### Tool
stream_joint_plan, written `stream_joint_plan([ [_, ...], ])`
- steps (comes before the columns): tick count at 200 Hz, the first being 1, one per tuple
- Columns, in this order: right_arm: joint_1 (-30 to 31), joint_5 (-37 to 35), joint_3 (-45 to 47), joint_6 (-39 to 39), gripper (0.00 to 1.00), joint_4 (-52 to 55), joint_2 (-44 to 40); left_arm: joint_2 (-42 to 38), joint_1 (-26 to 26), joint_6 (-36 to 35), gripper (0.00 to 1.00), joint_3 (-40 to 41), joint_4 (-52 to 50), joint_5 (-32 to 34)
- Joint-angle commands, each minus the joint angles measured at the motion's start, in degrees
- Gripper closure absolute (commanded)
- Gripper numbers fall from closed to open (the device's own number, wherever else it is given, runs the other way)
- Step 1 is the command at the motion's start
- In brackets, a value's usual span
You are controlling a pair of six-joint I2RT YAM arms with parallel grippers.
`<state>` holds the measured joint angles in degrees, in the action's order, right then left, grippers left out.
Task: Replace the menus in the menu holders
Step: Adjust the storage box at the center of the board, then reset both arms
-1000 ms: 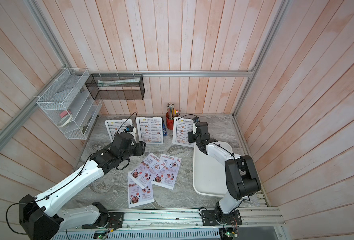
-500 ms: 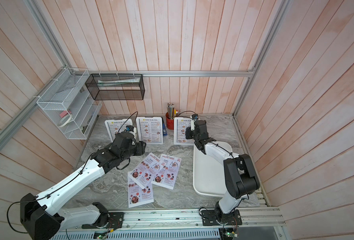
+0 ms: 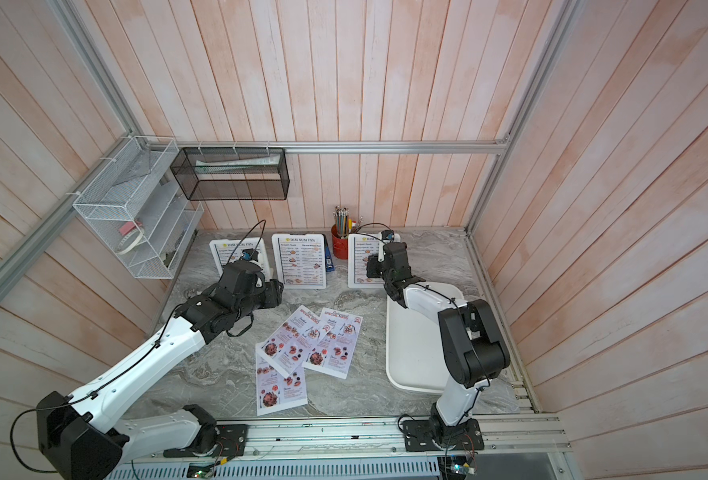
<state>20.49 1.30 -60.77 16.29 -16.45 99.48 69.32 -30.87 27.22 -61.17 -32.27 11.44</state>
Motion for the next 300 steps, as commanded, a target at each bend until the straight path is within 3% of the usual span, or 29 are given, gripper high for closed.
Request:
stream_joint_plan([
  [1,0.49,-0.09,-0.68,0.25,0.72,-0.12,-1.96,-0.95,1.34,-0.51,0.37,0.10,-1.30,0.82],
  [22,1.60,-0.08,1.25,-0.50,0.68,0.71,-6.10,-1.24,3.80,-1.10,0.37,0.45,-0.32,0.38],
  [51,2.24,0.74,5.23,-0.94,0.48,2.63,-13.38,-2.11,8.28,-1.72,0.32,1.24,6.31,-2.05],
  [56,2.23,0.64,6.03,-1.15,0.42,3.28,-14.66,-2.50,8.80,-1.62,0.26,1.62,7.22,-2.33],
  [60,2.19,0.21,6.70,-1.21,0.22,3.91,-15.69,-2.80,9.04,-1.73,0.20,1.99,7.77,-2.38],
  [67,2.23,-0.77,7.82,-1.42,0.12,5.23,-17.49,-3.48,9.52,-2.02,0.02,2.86,9.02,-2.03],
  [79,1.79,-3.26,10.21,-2.20,0.02,7.54,-20.66,-4.89,10.40,-3.29,0.00,4.82,10.15,-0.89],
  [104,-1.69,-8.47,16.63,-2.15,0.02,8.86,-27.17,-7.70,12.93,-6.92,0.00,11.58,15.72,5.69],
  [123,-7.38,-9.19,24.52,-0.73,0.02,4.42,-33.79,-9.30,14.65,-12.43,0.00,19.76,26.32,15.18],
  [158,-13.50,-13.33,37.05,-4.49,0.02,-8.07,-40.08,-6.30,19.47,-25.14,0.00,34.51,53.18,10.45],
  [197,-18.26,-15.13,42.92,-7.26,0.02,-18.98,-35.02,10.81,22.02,-30.32,0.02,41.08,78.56,9.51],
  [235,-21.51,-14.07,50.39,-8.32,0.02,-37.47,-29.24,16.64,27.39,-27.78,0.00,43.24,92.90,1.44],
  [256,-21.63,-13.09,51.00,-12.18,0.02,-41.02,-29.04,21.22,30.08,-25.59,0.00,46.97,103.77,-1.36],
  [269,-21.87,-13.44,51.96,-13.44,0.02,-47.74,-26.41,19.53,30.17,-25.13,0.00,45.80,98.81,-1.99],
  [278,-21.90,-12.46,51.92,-14.26,0.02,-51.02,-24.48,20.33,30.18,-25.31,0.00,46.20,100.63,-1.95],
  [300,-22.42,-5.72,50.17,-14.55,0.02,-53.99,-19.14,20.27,30.18,-25.30,0.00,46.32,100.93,-1.85],
])
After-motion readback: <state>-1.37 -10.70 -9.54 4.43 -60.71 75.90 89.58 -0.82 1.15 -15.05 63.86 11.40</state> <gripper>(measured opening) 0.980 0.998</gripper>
